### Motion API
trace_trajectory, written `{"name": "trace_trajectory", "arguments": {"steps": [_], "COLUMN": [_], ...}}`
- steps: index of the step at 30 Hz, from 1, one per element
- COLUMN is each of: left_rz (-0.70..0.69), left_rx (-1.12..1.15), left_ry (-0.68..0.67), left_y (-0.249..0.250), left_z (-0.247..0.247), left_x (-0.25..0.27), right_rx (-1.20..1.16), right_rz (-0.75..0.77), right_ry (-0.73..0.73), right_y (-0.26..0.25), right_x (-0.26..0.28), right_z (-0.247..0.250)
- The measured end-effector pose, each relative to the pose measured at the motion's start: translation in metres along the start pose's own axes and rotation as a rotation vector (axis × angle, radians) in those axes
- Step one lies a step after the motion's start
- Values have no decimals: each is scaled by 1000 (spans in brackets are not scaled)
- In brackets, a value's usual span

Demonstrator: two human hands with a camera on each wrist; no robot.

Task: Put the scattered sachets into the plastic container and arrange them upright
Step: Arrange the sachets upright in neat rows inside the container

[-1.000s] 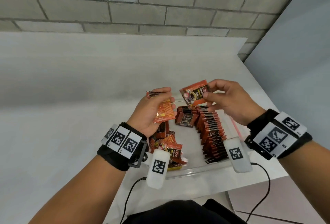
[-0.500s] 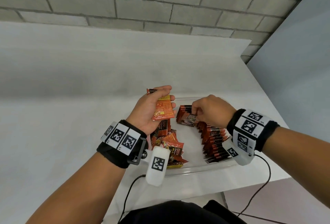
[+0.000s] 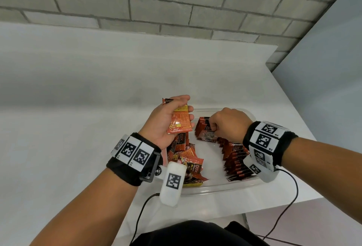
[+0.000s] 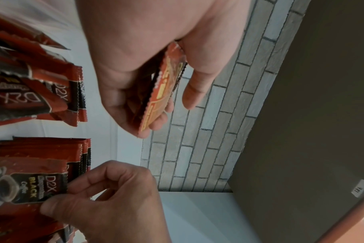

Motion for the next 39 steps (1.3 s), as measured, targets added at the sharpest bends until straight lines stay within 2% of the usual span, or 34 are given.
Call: {"name": "trace_trajectory", "arguments": {"steps": [16, 24, 27, 31, 34, 36, 39], "left_rz": [14, 22, 53, 69, 69, 71, 83], "left_rx": [-10, 37, 71, -15, -129, -173, -213], "left_ry": [-27, -48, -94, -133, -158, -169, -166], "left_y": [0, 0, -2, -3, -5, -7, -9], "left_z": [-1, -3, -7, -13, -19, -23, -26], "left_x": [-2, 1, 3, 4, 2, 1, 0], "right_rx": [13, -21, -180, -561, -771, -828, -930], "right_rz": [1, -13, 2, 84, 148, 198, 238], "right_ry": [-18, 51, 163, 332, 299, 249, 251], "right_y": [2, 5, 12, 15, 6, 2, 2], "right_x": [-2, 3, 14, 36, 48, 52, 54], "right_z": [-1, 8, 23, 42, 40, 35, 30]}}
Point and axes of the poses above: each hand's wrist, its own x-axis away from the middle knuckle, its own z-axis out of the back of the hand, y = z × x, the point moved 3 cm from there along -x, towards the middle knuckle, and after that the axes turned 12 degrees about -y, right-handed, at the moved point
